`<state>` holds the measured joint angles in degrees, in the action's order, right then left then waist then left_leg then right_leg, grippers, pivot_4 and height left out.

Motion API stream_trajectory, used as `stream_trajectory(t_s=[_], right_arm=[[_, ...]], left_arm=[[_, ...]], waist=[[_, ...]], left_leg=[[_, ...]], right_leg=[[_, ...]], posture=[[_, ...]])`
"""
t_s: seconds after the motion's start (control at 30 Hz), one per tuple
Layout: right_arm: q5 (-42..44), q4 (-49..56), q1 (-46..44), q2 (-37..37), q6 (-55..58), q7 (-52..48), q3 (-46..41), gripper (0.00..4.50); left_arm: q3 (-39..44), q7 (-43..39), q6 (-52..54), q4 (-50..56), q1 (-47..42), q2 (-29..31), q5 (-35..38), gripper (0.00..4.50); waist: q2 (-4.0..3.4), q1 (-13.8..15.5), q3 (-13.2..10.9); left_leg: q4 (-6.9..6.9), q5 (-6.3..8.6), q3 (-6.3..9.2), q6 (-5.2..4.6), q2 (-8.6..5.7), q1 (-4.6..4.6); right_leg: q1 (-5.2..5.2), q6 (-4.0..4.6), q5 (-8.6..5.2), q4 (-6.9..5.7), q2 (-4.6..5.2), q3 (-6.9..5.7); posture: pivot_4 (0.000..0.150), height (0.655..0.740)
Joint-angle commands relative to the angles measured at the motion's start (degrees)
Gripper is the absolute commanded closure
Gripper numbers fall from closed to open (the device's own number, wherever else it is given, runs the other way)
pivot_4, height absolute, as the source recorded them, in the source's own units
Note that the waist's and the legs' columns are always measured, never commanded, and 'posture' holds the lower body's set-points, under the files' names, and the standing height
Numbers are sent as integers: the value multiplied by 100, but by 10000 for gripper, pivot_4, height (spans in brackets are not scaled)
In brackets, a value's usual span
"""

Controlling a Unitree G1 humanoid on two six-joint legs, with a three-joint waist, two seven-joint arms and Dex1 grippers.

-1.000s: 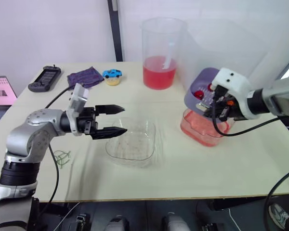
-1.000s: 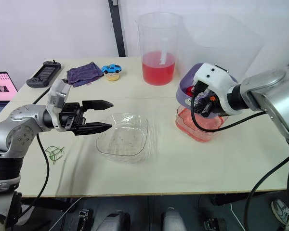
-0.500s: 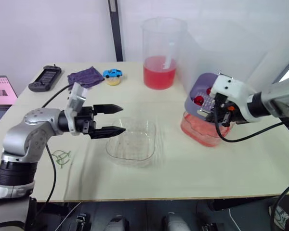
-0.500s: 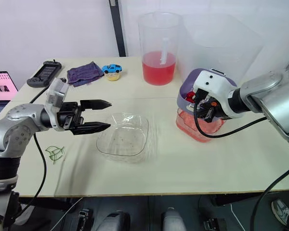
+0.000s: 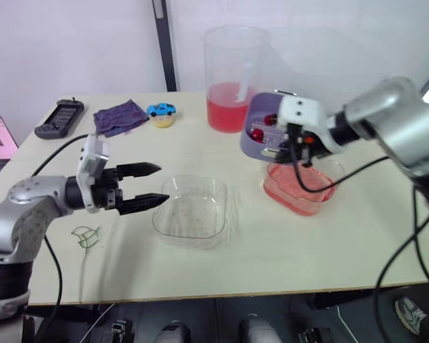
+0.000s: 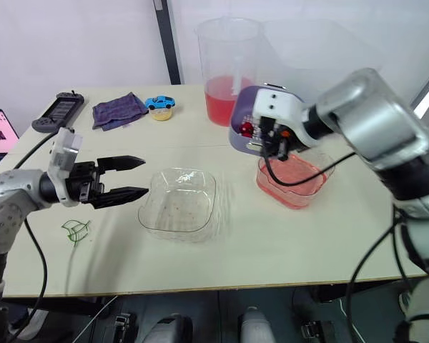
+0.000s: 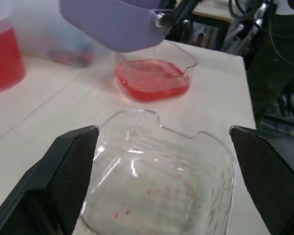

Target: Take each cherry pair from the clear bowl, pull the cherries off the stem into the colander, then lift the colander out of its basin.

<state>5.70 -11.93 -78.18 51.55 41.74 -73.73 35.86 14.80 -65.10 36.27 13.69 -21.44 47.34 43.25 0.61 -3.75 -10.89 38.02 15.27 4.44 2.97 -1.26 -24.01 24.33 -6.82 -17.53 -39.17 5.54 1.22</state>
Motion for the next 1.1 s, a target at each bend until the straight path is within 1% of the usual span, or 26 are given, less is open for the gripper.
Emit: stream_trajectory(t_s=[0.03, 0.17, 0.27, 0.37, 0.53, 0.6, 0.63, 0.83, 1.1], right_arm=[[-651, -1473, -607, -668, -1291, -117, 80, 42668], [-1006, -3014, -824, -1582, -2254, -348, 116, 42668], [-1231, -3811, -846, -2078, -2701, -414, 55, 42668], [-1404, -4258, -826, -2369, -3009, -497, -16, 42668], [-1679, -4724, -582, -2601, -3459, -578, -55, 42668], [-1809, -4876, -541, -2645, -3627, -527, -96, 32353], [-1827, -4920, -541, -2677, -3651, -564, -141, 29437], [-1922, -5004, -636, -2749, -3770, -686, -413, 810], [-1780, -4710, -1302, -2266, -3265, -872, -1159, 320]], left_arm=[[612, 324, 133, 501, 359, 101, 277, 0], [1088, 639, 290, 976, 945, 146, 452, 0], [1398, 837, 397, 1289, 1331, 168, 596, 0], [1595, 973, 465, 1458, 1563, 212, 717, 0], [1742, 1116, 507, 1585, 1738, 294, 838, 0], [1770, 1138, 515, 1587, 1716, 340, 916, 0], [1793, 1164, 538, 1572, 1688, 356, 980, 0], [1774, 1301, 590, 1487, 1615, 466, 1112, 0], [1600, 1340, 462, 1353, 1509, 487, 1039, 0]], waist=[[0, -30, 0], [0, -38, 0], [-1, -29, 0], [-1, -11, 0], [-1, -23, 0], [-1, -24, 0], [-1, -27, 0], [-2, -41, 0], [-3, -15, -1]], left_leg=[[1, -1, 3, 2, 0, -1], [-1, -7, -3, 12, 0, -1], [-2, -9, 1, 17, 0, -1], [-2, -13, 5, 24, -2, -3], [-3, -14, 7, 25, -3, -2], [-3, -14, 6, 25, -3, -2], [-3, -14, 6, 26, -3, -2], [-6, -14, 6, 26, -1, 0], [-6, -14, 6, 27, -2, 0]], right_leg=[[1, 0, 0, 0, 1, -1], [7, 1, 0, -1, 1, 6], [8, 1, 1, -2, 1, 4], [8, 2, 1, -4, 5, 3], [8, 2, 1, -4, 4, 2], [8, 2, 1, -5, 3, 2], [8, 2, 1, -5, 3, 2], [10, 2, 1, -6, 0, 3], [9, 2, 1, -6, 1, 3]], posture=[[1500, 7337], [1500, 7337], [1500, 7337], [1500, 7337], [1500, 7337], [1500, 7337], [1500, 7337], [1500, 7337], [1500, 7337]])
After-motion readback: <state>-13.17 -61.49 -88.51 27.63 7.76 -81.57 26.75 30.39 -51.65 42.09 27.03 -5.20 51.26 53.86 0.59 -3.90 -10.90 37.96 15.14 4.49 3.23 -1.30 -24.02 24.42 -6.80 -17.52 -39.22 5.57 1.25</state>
